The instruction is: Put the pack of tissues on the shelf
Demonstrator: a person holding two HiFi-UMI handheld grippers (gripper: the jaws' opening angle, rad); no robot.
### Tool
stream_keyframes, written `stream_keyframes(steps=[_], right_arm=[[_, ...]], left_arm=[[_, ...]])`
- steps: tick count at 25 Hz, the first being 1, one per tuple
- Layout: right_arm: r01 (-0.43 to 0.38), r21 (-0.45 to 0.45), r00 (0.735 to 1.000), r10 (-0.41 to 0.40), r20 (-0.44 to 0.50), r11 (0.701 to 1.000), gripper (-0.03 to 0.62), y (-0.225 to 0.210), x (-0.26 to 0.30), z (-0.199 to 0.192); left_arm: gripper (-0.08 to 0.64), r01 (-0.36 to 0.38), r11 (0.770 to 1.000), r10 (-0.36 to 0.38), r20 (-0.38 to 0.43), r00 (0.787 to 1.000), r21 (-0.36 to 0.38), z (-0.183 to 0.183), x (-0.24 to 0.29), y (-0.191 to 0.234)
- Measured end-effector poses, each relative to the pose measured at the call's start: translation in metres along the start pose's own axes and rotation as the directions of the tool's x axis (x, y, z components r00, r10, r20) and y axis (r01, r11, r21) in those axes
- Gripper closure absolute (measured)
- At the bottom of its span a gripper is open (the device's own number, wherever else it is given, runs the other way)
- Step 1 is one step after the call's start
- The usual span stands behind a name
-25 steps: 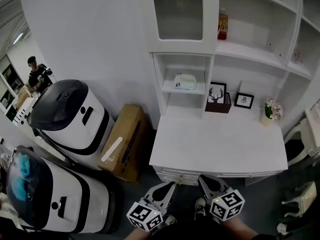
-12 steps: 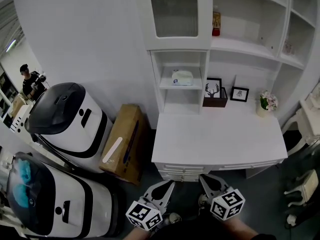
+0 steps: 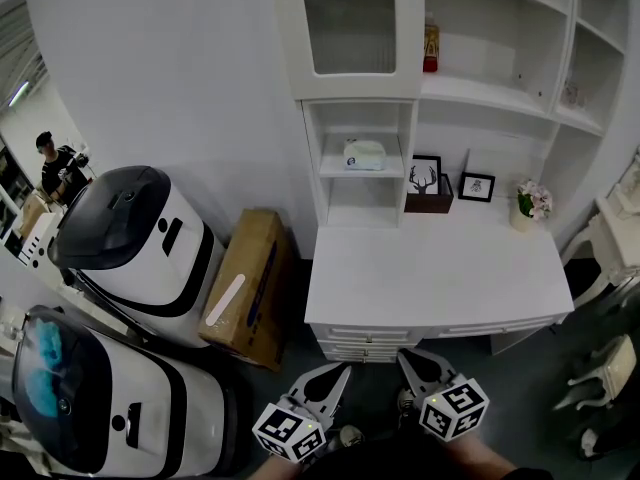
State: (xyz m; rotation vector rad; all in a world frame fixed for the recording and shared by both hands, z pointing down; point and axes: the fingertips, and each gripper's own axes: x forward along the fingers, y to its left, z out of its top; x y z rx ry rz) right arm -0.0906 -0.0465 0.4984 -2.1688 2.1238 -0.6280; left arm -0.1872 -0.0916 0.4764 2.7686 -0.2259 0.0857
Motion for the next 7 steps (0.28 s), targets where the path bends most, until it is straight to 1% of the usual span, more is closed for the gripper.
stream_keyframes(steps=[7], right_arm=[[-0.005,-0.006,1.000,0.005,-0.002,1.000,0.589,0.0088,0.0025,-0.0014]], left_arm=[[0.557,-0.002,1.000,0.002,0.009,1.000,-0.001,0.0021,-0.0080,0.0033]])
